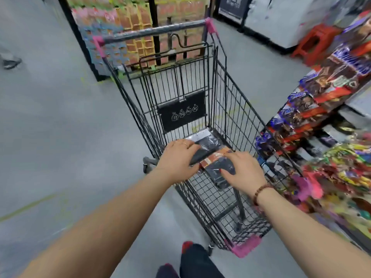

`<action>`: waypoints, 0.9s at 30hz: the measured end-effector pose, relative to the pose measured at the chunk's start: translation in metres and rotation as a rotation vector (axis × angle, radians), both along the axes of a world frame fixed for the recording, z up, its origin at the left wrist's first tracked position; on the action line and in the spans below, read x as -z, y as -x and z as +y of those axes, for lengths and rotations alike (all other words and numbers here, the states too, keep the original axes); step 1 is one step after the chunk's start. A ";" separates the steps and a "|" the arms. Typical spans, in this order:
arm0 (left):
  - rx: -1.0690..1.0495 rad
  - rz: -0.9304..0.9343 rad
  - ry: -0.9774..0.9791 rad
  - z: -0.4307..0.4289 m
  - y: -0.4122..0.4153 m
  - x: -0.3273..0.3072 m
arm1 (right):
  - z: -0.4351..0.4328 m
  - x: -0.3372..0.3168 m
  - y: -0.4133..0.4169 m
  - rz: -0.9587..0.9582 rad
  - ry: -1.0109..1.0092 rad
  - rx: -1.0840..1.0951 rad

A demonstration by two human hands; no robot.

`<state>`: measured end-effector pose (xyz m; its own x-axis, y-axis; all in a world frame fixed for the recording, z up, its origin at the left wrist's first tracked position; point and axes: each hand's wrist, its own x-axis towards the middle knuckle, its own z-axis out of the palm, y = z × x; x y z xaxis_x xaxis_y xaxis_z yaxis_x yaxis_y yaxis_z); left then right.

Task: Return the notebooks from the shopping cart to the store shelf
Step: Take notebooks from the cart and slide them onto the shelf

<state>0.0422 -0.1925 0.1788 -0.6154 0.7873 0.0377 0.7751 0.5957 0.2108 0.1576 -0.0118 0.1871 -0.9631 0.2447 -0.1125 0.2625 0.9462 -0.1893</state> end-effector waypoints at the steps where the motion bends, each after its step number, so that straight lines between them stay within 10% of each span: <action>1: 0.009 -0.016 0.002 0.005 0.009 0.003 | 0.004 0.004 0.005 -0.013 0.001 0.025; 27: 0.627 -0.200 0.380 0.171 0.193 0.138 | 0.057 0.135 0.096 -0.127 0.299 0.786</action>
